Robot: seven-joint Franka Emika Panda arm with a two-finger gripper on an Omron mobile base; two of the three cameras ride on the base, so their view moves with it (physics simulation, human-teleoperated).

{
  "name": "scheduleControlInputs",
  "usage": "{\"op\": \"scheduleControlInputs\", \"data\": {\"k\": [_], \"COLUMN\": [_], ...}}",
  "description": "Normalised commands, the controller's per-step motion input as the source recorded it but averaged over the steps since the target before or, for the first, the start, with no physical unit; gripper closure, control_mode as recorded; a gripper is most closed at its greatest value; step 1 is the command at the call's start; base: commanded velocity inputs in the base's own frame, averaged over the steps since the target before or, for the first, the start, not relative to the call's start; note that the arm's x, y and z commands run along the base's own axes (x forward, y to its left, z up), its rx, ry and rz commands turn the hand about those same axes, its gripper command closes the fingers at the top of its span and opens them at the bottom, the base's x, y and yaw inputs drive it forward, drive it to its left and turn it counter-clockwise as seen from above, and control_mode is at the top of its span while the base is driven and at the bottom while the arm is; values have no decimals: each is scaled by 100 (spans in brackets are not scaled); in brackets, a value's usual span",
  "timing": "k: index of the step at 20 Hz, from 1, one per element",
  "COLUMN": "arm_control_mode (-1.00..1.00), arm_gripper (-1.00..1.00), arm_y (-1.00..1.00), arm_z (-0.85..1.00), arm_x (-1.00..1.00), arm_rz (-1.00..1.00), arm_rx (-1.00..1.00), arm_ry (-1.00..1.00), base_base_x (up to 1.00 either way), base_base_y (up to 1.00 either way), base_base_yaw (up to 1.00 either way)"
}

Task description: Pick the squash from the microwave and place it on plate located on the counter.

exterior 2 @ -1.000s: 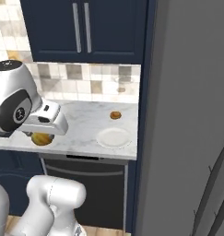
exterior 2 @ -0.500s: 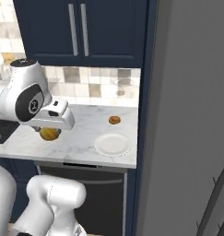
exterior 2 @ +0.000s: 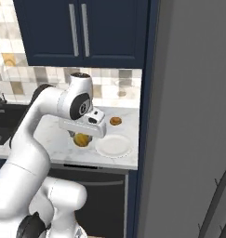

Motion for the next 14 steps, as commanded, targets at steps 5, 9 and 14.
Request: {"op": "scheduleControlInputs", "data": {"k": [5,9,14], "arm_control_mode": [-100,-100,-100], "arm_gripper": [100,100,100], "arm_y": [-10,0,-16], "arm_z": [-60,-44,-43], "arm_x": [95,99,86], "arm_rz": [-3,-1,-2], "arm_rx": [0,0,0], "arm_ry": [4,3,1], "base_base_x": [0,0,0], "base_base_y": [0,0,0], "base_base_yaw": [0,0,0]}}
